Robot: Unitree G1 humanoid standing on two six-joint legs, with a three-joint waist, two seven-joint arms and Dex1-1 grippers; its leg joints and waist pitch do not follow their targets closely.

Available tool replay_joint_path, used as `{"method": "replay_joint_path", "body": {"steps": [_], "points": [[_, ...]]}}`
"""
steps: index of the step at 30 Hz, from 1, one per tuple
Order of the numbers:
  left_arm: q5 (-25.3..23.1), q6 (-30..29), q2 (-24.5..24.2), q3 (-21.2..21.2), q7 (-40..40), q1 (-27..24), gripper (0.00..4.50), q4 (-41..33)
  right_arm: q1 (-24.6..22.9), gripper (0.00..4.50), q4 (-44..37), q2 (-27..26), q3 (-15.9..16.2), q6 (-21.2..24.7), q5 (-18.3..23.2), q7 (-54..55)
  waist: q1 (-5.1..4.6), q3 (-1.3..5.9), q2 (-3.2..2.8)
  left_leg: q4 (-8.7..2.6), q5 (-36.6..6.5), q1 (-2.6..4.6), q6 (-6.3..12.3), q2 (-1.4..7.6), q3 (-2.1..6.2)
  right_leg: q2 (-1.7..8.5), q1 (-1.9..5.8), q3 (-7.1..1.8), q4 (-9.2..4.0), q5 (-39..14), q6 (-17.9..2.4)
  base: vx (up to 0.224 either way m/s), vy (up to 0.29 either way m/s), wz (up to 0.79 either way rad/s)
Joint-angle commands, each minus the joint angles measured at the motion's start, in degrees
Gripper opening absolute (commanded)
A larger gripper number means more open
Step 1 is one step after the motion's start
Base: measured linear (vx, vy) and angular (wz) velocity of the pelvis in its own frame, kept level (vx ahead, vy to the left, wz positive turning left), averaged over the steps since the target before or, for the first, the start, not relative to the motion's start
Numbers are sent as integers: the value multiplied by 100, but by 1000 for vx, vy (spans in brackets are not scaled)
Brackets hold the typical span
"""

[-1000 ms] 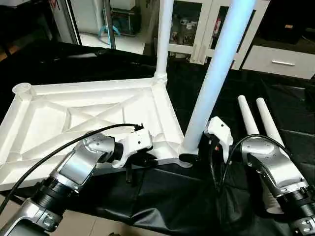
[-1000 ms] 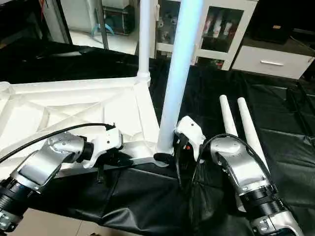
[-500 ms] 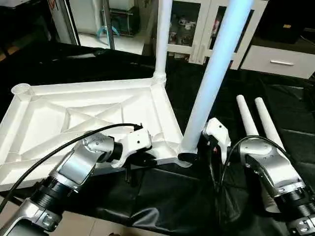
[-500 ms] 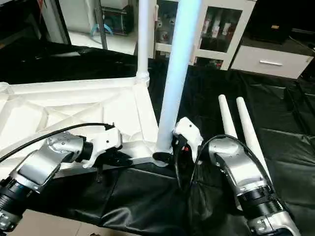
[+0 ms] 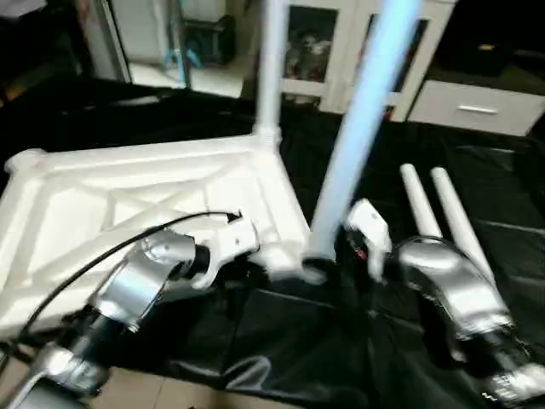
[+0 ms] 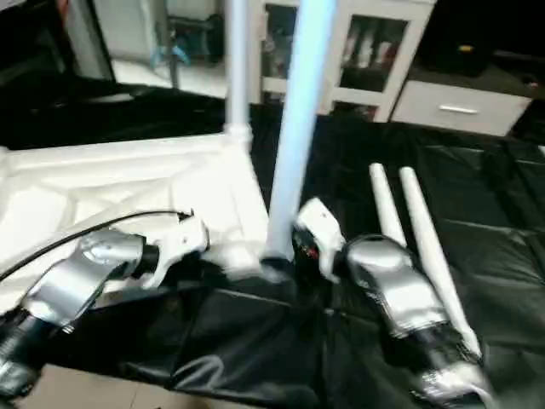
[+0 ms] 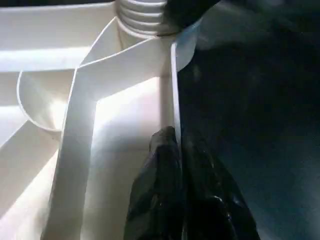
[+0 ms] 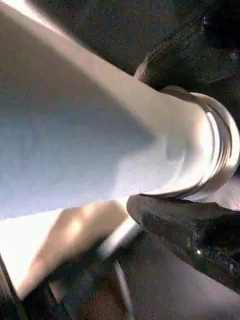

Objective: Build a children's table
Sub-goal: Rotate leg to tighten

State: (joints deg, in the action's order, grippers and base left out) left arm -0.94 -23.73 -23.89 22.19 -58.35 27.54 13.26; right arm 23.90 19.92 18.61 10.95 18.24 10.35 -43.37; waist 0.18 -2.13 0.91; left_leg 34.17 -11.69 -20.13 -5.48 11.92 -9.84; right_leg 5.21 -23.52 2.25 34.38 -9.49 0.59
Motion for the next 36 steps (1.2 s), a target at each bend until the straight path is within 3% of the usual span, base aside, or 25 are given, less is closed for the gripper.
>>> {"method": "replay_joint_path", "body": {"steps": [1, 2, 7, 9, 10, 15, 18, 19, 20, 22, 24, 27, 33, 34, 35, 36], "points": [[86, 250, 361, 226, 80, 82, 0, 99, 137, 267, 499, -110, -385, 199, -329, 1102, 2, 293, -22, -456, -1761, -8, -96, 28, -1, 149, 235, -119, -452, -2117, -1023, 0, 0, 0], [25, 311, 502, 203, 287, 156, 0, 293, 174, 267, 618, -237, -463, 241, -360, 1423, -7, 277, -23, -461, -1746, -18, -82, 22, -11, 136, 221, -123, -464, -2102, -1012, 0, 0, 0], [-415, 644, 1558, 60, 1971, 808, 0, 1747, 510, 267, 1596, -1076, -643, 40, -776, 3577, 3, 285, -24, -434, -1852, 65, -138, -6, -40, 121, 129, -123, -529, -2243, -948, 0, 0, 0], [-469, 689, 1659, 32, 2156, 877, 0, 1908, 566, 267, 1721, -1161, -639, -9, -851, 3829, 17, 288, -22, -444, -1933, 57, -131, -10, -27, 125, 149, -110, -540, -2338, -882, 0, 0, 0], [-622, 825, 1865, 19, 2609, 1081, 0, 2295, 758, 267, 2072, -1472, -737, -134, -856, 4463, 9, 282, -46, -454, -1962, 52, -118, -12, -26, 135, 134, -109, -557, -2387, -835, 0, 0, 0], [-720, 1007, 2059, -40, 2837, 1342, 0, 2665, 1147, 267, 2565, -1813, -880, -379, -855, 5087, 14, 306, -67, -474, -1991, 6, -80, -21, 3, 149, 173, -84, -558, -2456, -664, 0, 0, 0], [-782, 1150, 2058, -34, 2823, 1394, 0, 2777, 1285, 267, 2717, -1880, -958, -557, -837, 5165, 20, 315, -59, -474, -1869, -20, -42, -14, -8, 148, 183, -93, -534, -2176, -717, 0, 0, 0], [-800, 1315, 2064, -62, 2806, 1415, 0, 2928, 1372, 267, 2846, -1914, -1051, -850, -794, 5140, 26, 319, -41, -476, -1798, -33, -20, -9, -9, 157, 194, -94, -515, -2087, -753, 0, 0, 0], [-800, 1384, 2060, -77, 2806, 1412, 0, 2988, 1371, 302, 2832, -1925, -1109, -1005, -725, 5023, 23, 322, -42, -473, -1782, -36, 6, -9, -15, 163, 194, -94, -522, -2059, -778, 0, 0, 0], [-812, 1453, 2024, -78, 2787, 1379, 0, 3022, 1240, 340, 2535, -1885, -1175, -988, -601, 4844, 37, 323, -16, -470, -1675, -40, 53, 1, -24, 157, 207, -103, -501, -1891, -832, 0, 0, 0], [-813, 1498, 2029, -101, 2800, 1388, 0, 3076, 1172, 346, 2384, -1849, -1184, -1003, -563, 4784, 59, 321, -32, -469, -1539, -46, 95, 6, -33, 163, 218, -111, -486, -1721, -874, 0, 0, 0], [-804, 1559, 2038, -111, 2775, 1399, 0, 3112, 1000, 378, 1999, -1774, -1227, -902, -531, 4791, 69, 314, -3, -475, -1535, -48, 110, 9, -38, 165, 223, -111, -489, -1810, -875, 0, 0, 0], [-785, 1896, 2113, -196, 2760, 1479, 0, 3258, 351, 412, 680, -1539, -1224, -601, -719, 4837, 161, 297, -2, -492, -1517, -28, 88, 4, -50, 148, 203, -135, -535, -1967, -674, 0, 0, 0], [-735, 2014, 2173, -301, 2884, 1526, 28, 3297, 130, 417, 166, -1497, -1230, -512, -660, 4716, 190, 296, -10, -489, -1498, -7, 106, 5, -60, 144, 188, -145, -541, -1943, -662, 0, 0, 0], [-728, 2015, 2176, -309, 2887, 1528, 44, 3297, 121, 418, 145, -1496, -1229, -508, -658, 4711, 214, 298, -5, -485, -1483, 3, 121, 12, -66, 148, 188, -151, -546, -1907, -650, 0, 0, 0], [-590, 1991, 2225, -432, 2855, 1548, 55, 3250, -23, 418, -186, -1466, -1217, -439, -607, 4630, 196, 298, -13, -499, -1435, -34, 126, 10, -54, 146, 212, -148, -522, -1845, -679, 0, 0, 0]]}}
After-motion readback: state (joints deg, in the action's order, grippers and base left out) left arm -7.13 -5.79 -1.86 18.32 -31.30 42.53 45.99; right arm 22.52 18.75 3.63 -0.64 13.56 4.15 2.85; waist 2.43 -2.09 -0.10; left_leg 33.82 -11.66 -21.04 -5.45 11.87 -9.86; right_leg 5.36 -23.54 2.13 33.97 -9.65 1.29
